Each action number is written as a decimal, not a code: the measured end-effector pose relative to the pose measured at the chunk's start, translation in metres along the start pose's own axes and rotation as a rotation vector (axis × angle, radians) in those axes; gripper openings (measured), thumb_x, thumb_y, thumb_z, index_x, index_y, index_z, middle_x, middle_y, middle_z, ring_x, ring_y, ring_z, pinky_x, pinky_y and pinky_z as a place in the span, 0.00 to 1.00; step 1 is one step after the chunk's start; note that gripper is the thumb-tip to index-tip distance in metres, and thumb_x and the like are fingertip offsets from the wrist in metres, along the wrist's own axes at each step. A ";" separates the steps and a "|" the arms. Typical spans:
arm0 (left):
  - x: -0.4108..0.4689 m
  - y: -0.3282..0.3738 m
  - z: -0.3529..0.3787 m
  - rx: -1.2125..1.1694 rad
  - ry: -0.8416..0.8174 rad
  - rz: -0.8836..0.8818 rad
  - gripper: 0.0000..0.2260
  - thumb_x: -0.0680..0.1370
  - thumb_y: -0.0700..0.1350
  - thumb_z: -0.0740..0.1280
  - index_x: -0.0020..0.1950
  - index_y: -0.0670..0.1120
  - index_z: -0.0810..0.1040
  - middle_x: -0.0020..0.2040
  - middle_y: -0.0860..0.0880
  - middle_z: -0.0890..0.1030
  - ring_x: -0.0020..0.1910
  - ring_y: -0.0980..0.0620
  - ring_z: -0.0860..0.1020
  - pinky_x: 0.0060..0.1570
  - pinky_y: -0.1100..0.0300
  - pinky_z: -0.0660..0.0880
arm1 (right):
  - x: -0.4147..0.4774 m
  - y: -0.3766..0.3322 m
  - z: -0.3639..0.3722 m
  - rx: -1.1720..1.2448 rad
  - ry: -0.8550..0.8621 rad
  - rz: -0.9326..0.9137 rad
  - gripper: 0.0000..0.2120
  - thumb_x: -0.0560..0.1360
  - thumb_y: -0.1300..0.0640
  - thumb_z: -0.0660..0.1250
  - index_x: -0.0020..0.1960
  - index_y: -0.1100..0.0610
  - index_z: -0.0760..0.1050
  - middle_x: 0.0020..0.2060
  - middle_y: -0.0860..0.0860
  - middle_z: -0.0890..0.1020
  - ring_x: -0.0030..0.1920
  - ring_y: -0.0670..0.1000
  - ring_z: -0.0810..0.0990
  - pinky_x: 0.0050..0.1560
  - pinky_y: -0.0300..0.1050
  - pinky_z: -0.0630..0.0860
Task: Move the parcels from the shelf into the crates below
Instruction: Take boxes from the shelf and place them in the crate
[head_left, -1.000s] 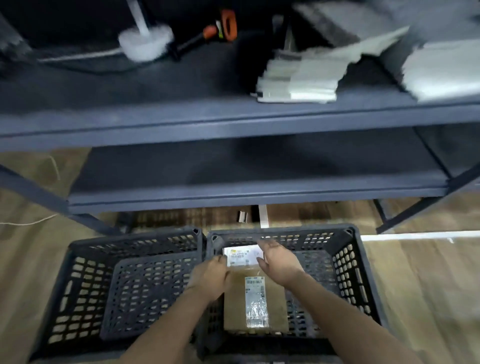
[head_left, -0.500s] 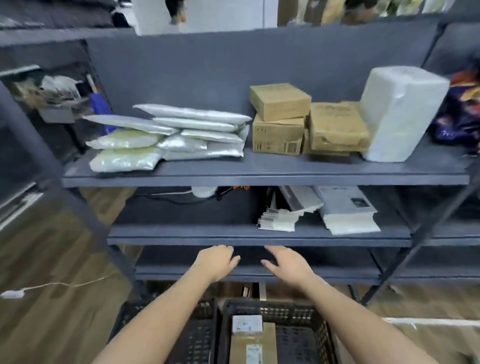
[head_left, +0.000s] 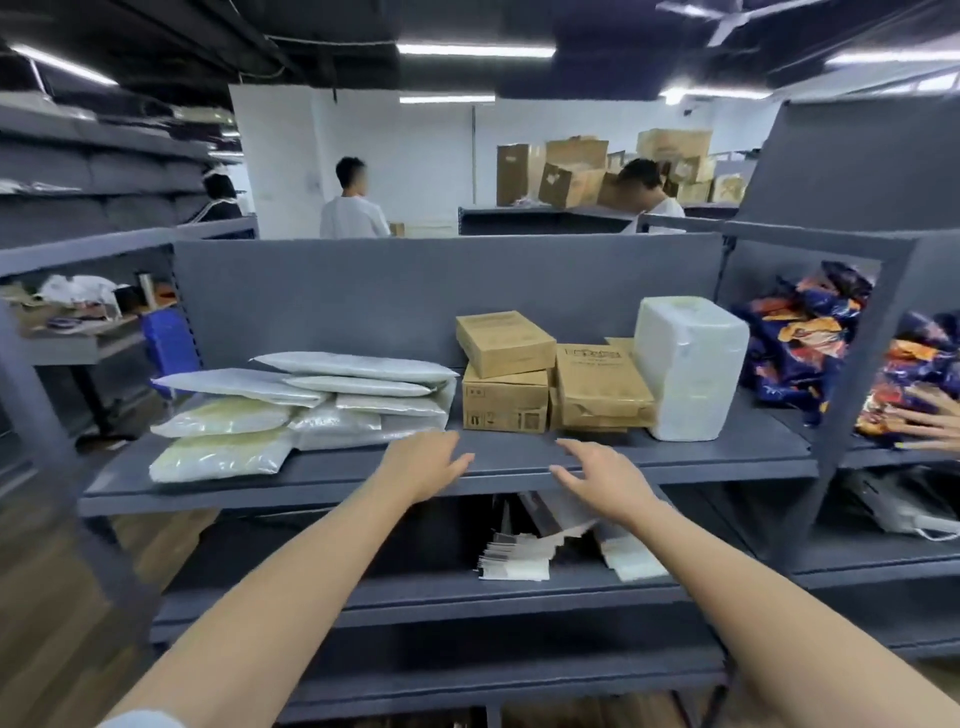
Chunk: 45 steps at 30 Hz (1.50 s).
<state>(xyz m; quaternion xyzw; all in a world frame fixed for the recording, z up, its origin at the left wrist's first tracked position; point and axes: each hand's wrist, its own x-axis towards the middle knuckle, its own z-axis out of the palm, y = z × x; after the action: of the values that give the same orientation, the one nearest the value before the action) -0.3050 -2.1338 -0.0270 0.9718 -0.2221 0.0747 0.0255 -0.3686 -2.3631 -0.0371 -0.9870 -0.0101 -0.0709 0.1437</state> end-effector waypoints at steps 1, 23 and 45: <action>0.009 0.000 -0.002 0.002 0.015 0.009 0.19 0.80 0.57 0.55 0.59 0.44 0.73 0.56 0.45 0.79 0.55 0.45 0.77 0.49 0.52 0.73 | 0.006 0.002 -0.004 0.005 0.012 0.008 0.25 0.80 0.45 0.57 0.74 0.53 0.61 0.69 0.52 0.71 0.69 0.52 0.69 0.64 0.46 0.68; 0.220 -0.039 0.006 -0.448 0.144 -0.023 0.22 0.80 0.55 0.58 0.71 0.46 0.65 0.68 0.46 0.70 0.64 0.46 0.71 0.60 0.48 0.73 | 0.228 0.026 -0.022 0.194 0.152 0.160 0.30 0.78 0.48 0.62 0.76 0.54 0.57 0.73 0.54 0.65 0.72 0.55 0.65 0.70 0.48 0.64; 0.231 -0.019 0.011 -0.883 0.067 -0.217 0.19 0.82 0.50 0.57 0.72 0.45 0.66 0.69 0.46 0.72 0.67 0.46 0.71 0.65 0.52 0.68 | 0.223 0.014 0.004 0.191 0.155 0.111 0.34 0.72 0.46 0.70 0.74 0.49 0.60 0.69 0.60 0.59 0.71 0.59 0.62 0.72 0.50 0.63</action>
<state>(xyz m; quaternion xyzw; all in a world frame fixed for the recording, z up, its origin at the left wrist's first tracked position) -0.0896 -2.2162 -0.0019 0.8826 -0.1288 0.0012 0.4521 -0.1469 -2.3758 -0.0133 -0.9594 0.0489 -0.1376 0.2412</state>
